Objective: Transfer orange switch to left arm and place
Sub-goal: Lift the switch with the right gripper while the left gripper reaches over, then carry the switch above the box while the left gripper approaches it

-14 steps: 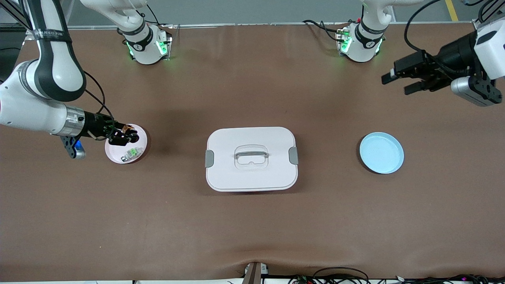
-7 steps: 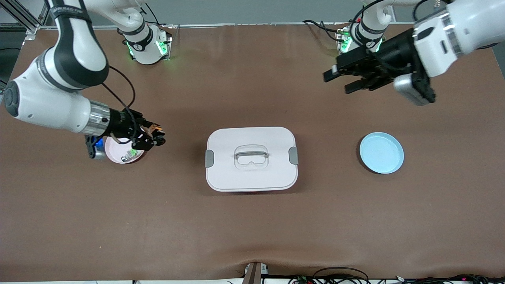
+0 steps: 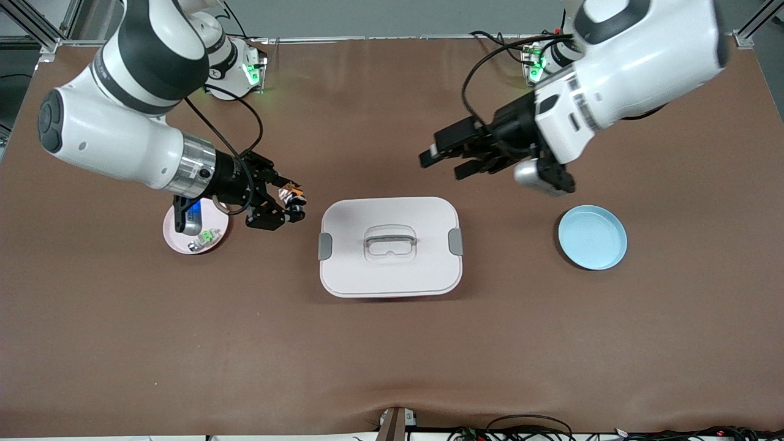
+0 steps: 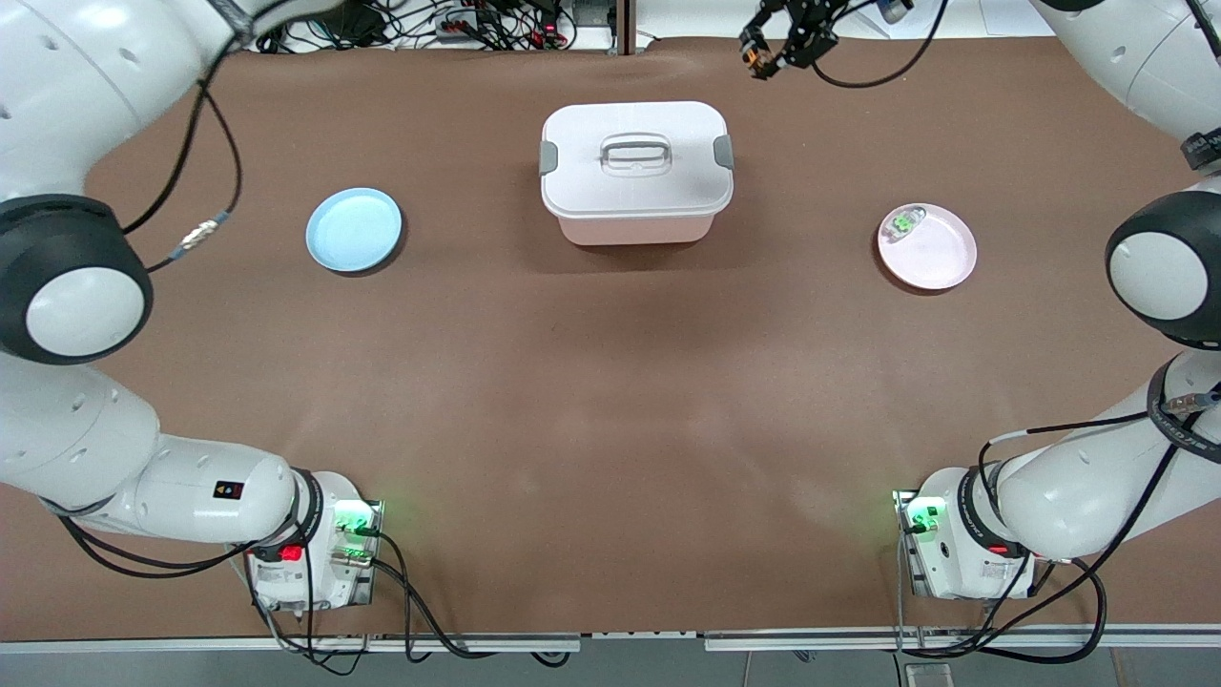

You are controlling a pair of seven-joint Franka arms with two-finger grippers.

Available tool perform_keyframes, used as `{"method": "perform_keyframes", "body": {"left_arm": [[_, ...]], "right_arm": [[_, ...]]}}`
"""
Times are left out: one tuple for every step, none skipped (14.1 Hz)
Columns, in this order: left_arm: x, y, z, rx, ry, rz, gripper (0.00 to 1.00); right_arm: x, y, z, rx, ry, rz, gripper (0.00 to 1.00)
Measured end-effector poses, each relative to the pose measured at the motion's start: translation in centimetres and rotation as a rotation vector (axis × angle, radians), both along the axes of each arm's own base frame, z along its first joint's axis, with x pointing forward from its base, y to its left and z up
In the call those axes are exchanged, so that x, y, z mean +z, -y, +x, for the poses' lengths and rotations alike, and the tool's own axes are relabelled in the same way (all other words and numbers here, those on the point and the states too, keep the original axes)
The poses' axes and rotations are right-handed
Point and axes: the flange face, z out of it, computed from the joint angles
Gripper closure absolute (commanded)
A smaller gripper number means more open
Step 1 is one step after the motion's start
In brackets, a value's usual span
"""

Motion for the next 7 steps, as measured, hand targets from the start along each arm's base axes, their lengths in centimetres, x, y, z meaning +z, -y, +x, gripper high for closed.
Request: {"method": "perform_keyframes", "body": {"left_arm": [[-0.8,1.3,-0.1,0.014,-0.002,-0.01,0.0],[-1.3,2.5,-0.2,0.027,-0.004,-0.02,0.0],[-1.6,3.5,-0.5,0.039,-0.006,-0.029,0.0],[-1.8,4.4,-0.8,0.048,-0.01,-0.036,0.0],[-1.9,5.1,-1.1,0.058,-0.013,-0.043,0.0],[-2.0,5.7,-1.3,0.067,-0.015,-0.049,0.0],[-2.3,6.2,-1.5,0.074,-0.014,-0.054,0.0]], "right_arm": [[0.6,-0.9,0.1,-0.024,-0.012,0.008,1.0],[0.9,-1.8,0.1,-0.045,-0.028,0.017,1.0],[1.1,-2.8,0.2,-0.065,-0.046,0.028,1.0],[1.2,-3.7,0.3,-0.083,-0.063,0.034,1.0],[1.2,-4.7,0.5,-0.102,-0.077,0.036,1.0],[1.3,-5.6,0.6,-0.119,-0.09,0.037,1.0],[1.3,-6.5,0.8,-0.133,-0.1,0.039,1.0]]}}
